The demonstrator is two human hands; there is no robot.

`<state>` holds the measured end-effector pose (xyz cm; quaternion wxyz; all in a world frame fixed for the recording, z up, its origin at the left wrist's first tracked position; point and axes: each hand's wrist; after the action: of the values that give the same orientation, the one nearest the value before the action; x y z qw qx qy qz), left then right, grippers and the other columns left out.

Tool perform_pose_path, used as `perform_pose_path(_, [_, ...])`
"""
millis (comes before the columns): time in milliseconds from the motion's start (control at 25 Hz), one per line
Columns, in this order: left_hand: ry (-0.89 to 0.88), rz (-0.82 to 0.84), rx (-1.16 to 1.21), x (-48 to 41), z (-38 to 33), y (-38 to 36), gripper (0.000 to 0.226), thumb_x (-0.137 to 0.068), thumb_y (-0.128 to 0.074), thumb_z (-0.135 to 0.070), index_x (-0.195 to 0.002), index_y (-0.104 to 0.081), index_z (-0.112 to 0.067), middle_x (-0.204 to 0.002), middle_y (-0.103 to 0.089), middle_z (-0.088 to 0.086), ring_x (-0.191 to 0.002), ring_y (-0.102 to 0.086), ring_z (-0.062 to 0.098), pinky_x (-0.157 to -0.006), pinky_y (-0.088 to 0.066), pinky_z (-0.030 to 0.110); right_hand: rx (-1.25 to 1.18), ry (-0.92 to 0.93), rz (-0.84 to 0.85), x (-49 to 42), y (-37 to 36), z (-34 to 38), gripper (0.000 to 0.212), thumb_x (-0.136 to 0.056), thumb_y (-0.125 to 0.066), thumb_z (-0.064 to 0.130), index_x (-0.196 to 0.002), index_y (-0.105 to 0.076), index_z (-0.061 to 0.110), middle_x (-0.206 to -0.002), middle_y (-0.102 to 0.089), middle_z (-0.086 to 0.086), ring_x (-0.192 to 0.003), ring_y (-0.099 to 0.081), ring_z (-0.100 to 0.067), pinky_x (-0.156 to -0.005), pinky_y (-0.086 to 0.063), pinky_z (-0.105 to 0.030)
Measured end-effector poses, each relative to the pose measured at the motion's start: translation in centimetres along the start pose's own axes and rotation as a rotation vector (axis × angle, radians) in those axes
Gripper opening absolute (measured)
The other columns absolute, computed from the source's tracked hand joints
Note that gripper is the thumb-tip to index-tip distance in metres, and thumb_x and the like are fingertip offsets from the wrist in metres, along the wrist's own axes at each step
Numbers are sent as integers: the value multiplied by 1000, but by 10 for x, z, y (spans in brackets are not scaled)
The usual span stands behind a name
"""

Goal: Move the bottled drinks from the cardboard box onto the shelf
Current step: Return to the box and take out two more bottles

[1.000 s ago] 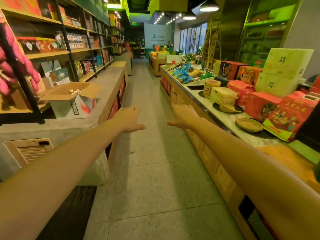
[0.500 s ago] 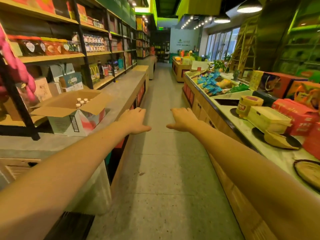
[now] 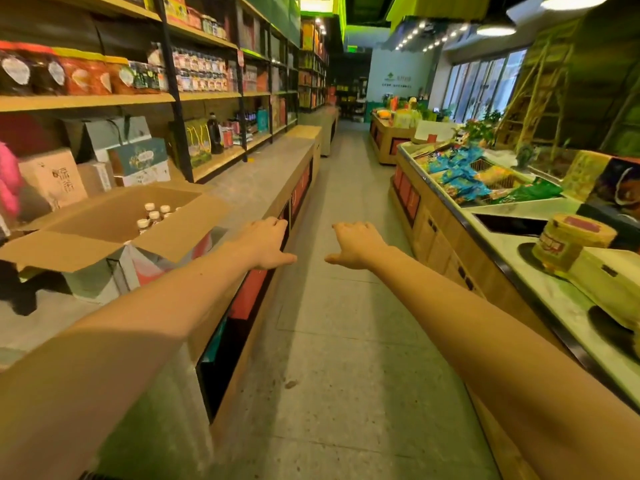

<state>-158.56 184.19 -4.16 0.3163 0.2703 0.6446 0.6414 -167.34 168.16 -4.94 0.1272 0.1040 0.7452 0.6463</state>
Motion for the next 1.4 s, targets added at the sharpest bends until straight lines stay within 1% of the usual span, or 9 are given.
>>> perform_pose_path(240, [-53,-29,10,-167,51,5,77,-87,-54,-52,-143,-28,-6,-143,-39,14,-128,-41,31,-103,-35,38,-14,-78,-14,-157,3,-31,68,-88,-54,51,-138,-37,7,-138,-49,-13,-127,-45,-32,-106,-32,-44])
perform_pose_path(480, [-92,-15,-13,-289,85,-6,81,-87,-55,-52,-146,-23,-7,-147,-34,13,-133,-37,29,-107,-31,38,-36,-104,6,-282,-9,-60,70,-89,-52,51,-141,-34,7,-143,-44,-13,-131,-41,-31,-109,-29,-46])
perform_pose_path(640, [-5,-36,2,-357,126,-19,75,-86,-56,-50,-142,-31,-7,-145,-38,12,-131,-39,29,-106,-31,38,-54,8,-30,-381,-19,-56,68,-89,-55,48,-140,-35,7,-142,-45,-12,-130,-42,-32,-109,-28,-47])
perform_pose_path(760, [159,-39,26,-403,174,-30,76,-87,-54,-50,-146,-25,-12,-151,-31,9,-137,-31,27,-112,-25,39,-77,186,-78,-470,-23,-33,67,-88,-56,47,-138,-37,7,-140,-47,-12,-129,-43,-32,-107,-31,-46])
perform_pose_path(880, [359,-44,58,-425,231,-39,77,-89,-52,-51,-149,-18,-15,-154,-25,7,-141,-25,26,-114,-20,39,-82,386,-63,-547,-22,12,70,-90,-53,49,-142,-31,9,-143,-44,-13,-130,-41,-32,-107,-32,-44])
perform_pose_path(1000, [595,-92,130,-418,290,-55,72,-88,-55,-48,-146,-26,-14,-147,-36,10,-132,-38,29,-107,-32,40,-123,579,-66,-601,-26,74,63,-92,-52,45,-141,-35,11,-140,-47,-12,-128,-44,-31,-106,-35,-41])
perform_pose_path(1080, [742,-63,169,-400,323,-70,73,-86,-55,-50,-143,-31,-12,-142,-43,13,-125,-46,31,-101,-38,40,-177,720,-68,-620,-37,119,55,-92,-51,42,-136,-42,12,-134,-52,-11,-123,-48,-30,-103,-39,-39])
perform_pose_path(1240, [997,-23,233,-357,379,-103,64,-86,-56,-49,-134,-40,-10,-132,-50,14,-116,-51,31,-95,-43,40,-255,890,86,-643,-69,210,57,-88,-55,44,-135,-42,14,-132,-51,-10,-122,-47,-32,-103,-39,-42])
perform_pose_path(1400, [1175,-42,308,-319,428,-138,68,-89,-57,-43,-143,-30,-12,-142,-42,12,-126,-45,30,-101,-41,40,-373,1060,212,-660,-95,283,54,-85,-58,41,-129,-44,13,-121,-60,-12,-112,-56,-33,-93,-47,-44])
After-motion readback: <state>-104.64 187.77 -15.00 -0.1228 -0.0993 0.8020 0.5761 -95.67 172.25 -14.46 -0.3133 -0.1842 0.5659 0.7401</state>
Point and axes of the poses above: each hand's wrist, its own x-axis away from the middle knuckle, its own y-axis out of the back of the hand, z = x × y
